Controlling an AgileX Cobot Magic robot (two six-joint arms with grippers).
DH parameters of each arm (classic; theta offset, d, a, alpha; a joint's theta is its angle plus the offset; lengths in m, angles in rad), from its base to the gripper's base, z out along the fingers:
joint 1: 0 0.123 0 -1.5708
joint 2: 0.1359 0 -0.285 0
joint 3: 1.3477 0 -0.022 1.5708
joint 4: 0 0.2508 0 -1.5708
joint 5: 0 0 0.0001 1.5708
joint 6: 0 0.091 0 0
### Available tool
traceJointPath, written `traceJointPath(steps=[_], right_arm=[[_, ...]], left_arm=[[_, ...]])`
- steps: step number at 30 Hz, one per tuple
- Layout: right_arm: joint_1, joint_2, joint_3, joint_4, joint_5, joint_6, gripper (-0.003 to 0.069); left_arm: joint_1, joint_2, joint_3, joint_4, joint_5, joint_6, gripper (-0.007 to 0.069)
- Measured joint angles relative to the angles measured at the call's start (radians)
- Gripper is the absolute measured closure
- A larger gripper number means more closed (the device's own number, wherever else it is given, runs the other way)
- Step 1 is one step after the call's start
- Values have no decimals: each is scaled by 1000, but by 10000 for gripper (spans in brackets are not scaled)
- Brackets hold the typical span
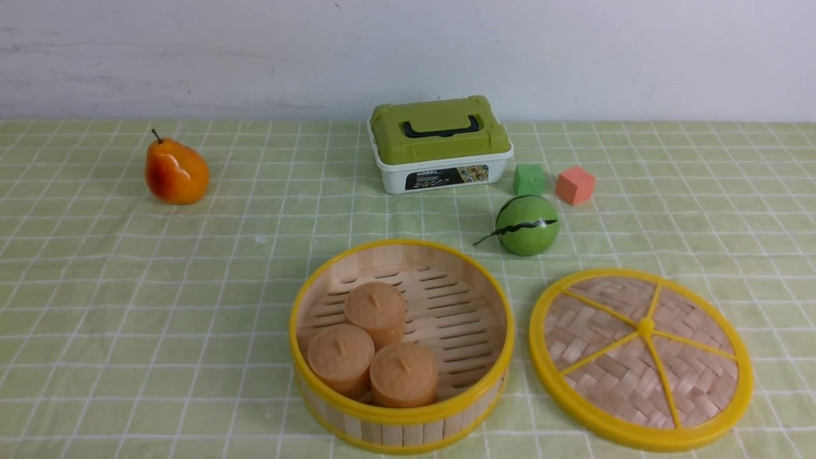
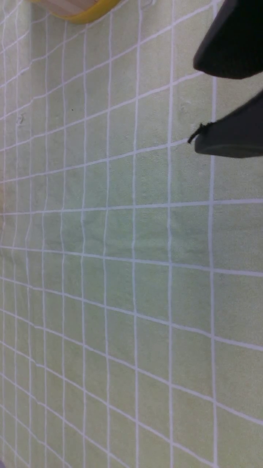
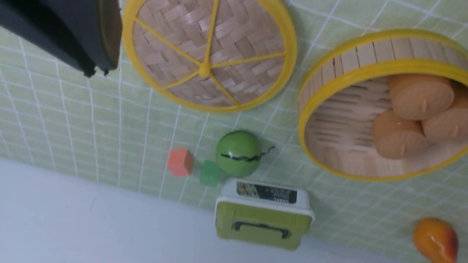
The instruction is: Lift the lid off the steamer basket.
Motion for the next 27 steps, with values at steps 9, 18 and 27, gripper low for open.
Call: traceJointPath(steps=[9,18,27], right_arm=[[-96,-163,353,-100,-223,138,662],[-269,-222,482,-125,-260,274,648],[-268,-222,477,-125,-155,289,637]], left_arm=[[0,0,0,0,0,0,386],[0,0,0,0,0,0,386],[0,0,0,0,0,0,386]])
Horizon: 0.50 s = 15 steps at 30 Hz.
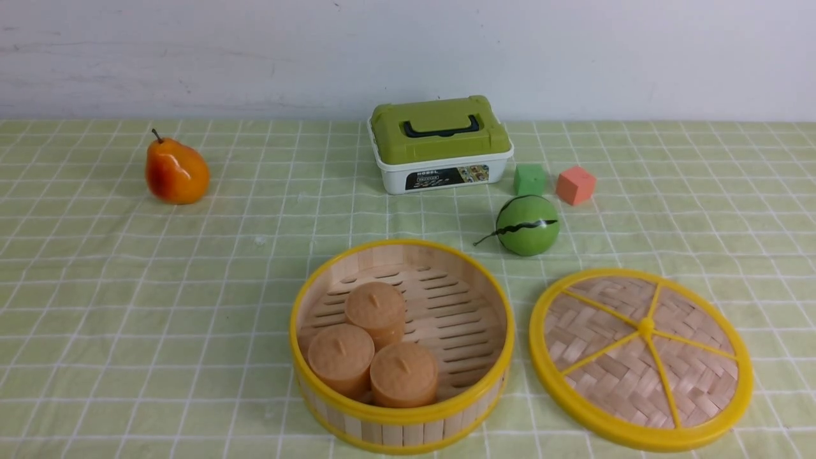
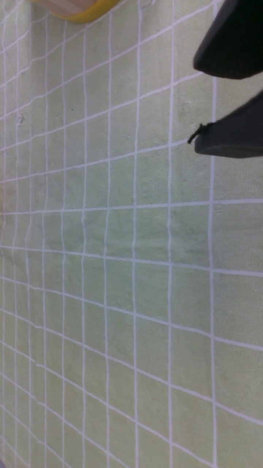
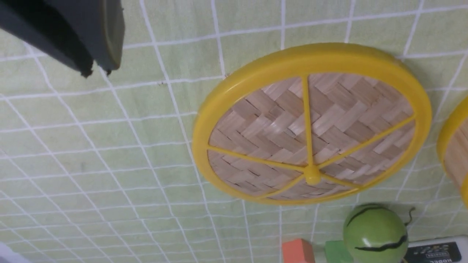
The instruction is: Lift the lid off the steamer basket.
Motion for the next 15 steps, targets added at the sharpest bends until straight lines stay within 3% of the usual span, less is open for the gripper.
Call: traceJointPath(steps=[15], right_arm=[[0,0,-2,3,7,4,617]], left_arm=[[0,0,0,0,0,0,386]])
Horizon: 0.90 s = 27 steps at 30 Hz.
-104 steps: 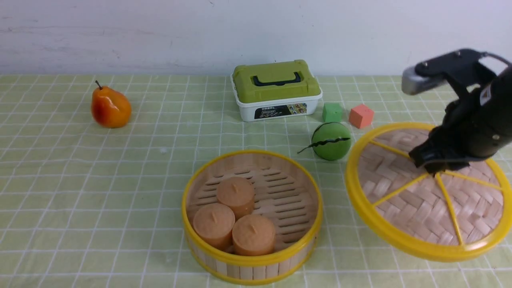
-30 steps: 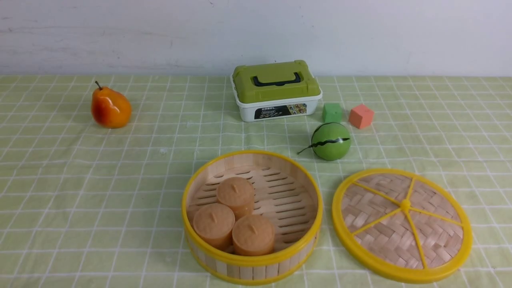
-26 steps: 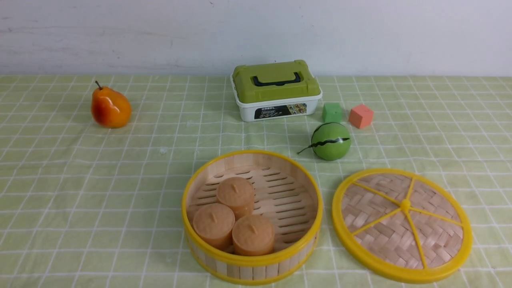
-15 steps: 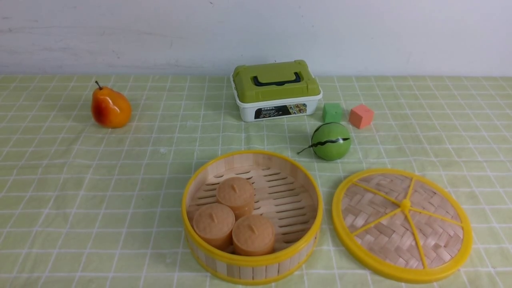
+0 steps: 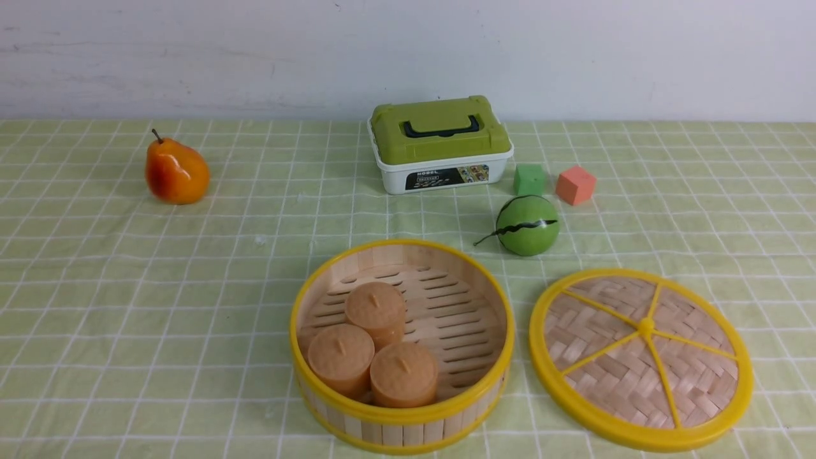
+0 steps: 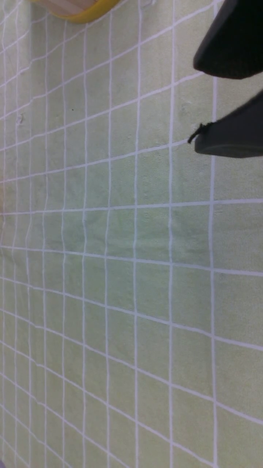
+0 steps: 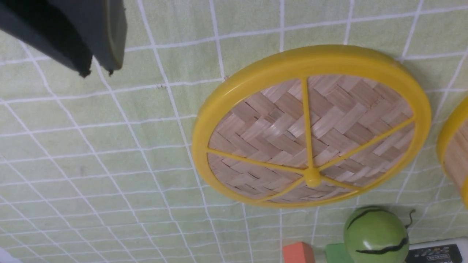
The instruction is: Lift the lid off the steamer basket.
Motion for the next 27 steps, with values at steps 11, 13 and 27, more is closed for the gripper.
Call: traceJointPath(steps=[11,13,27], right_arm=[[0,0,0,0,0,2,599],[0,0,0,0,0,2,596],[0,0,0,0,0,3,578]], left_arm=[[0,0,0,0,0,0,386],[0,0,0,0,0,0,386],[0,0,0,0,0,0,386]])
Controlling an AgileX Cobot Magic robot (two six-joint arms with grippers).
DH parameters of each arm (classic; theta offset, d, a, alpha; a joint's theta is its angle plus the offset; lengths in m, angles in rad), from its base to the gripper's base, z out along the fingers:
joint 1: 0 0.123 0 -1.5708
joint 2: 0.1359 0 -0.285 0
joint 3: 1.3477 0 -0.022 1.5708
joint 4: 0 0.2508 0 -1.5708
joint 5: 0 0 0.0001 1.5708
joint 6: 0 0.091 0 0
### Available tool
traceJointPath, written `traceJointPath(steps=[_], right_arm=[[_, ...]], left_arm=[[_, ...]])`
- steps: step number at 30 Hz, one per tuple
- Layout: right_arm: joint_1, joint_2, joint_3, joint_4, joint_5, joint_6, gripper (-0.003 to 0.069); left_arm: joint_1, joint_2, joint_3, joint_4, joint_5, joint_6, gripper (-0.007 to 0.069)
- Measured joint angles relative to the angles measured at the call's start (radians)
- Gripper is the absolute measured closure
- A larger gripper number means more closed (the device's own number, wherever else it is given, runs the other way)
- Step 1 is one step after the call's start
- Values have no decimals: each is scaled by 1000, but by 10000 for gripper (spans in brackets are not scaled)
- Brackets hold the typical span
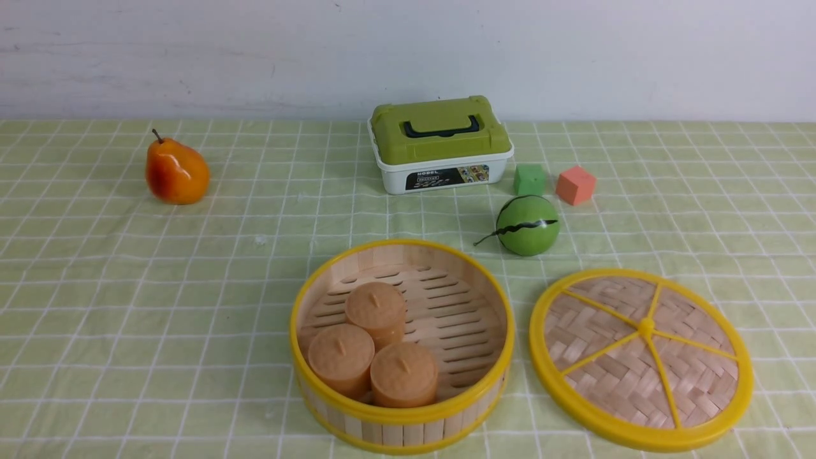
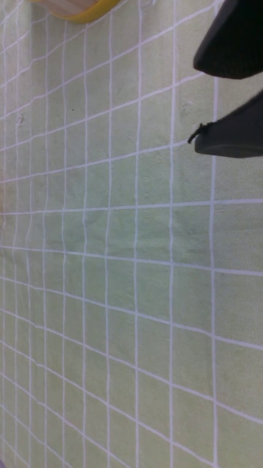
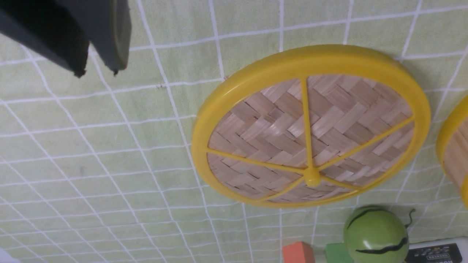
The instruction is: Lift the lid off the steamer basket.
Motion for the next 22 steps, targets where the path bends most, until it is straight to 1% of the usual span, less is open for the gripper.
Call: traceJointPath(steps=[22], right_arm=[[0,0,0,0,0,0,545]], left_arm=[[0,0,0,0,0,0,386]])
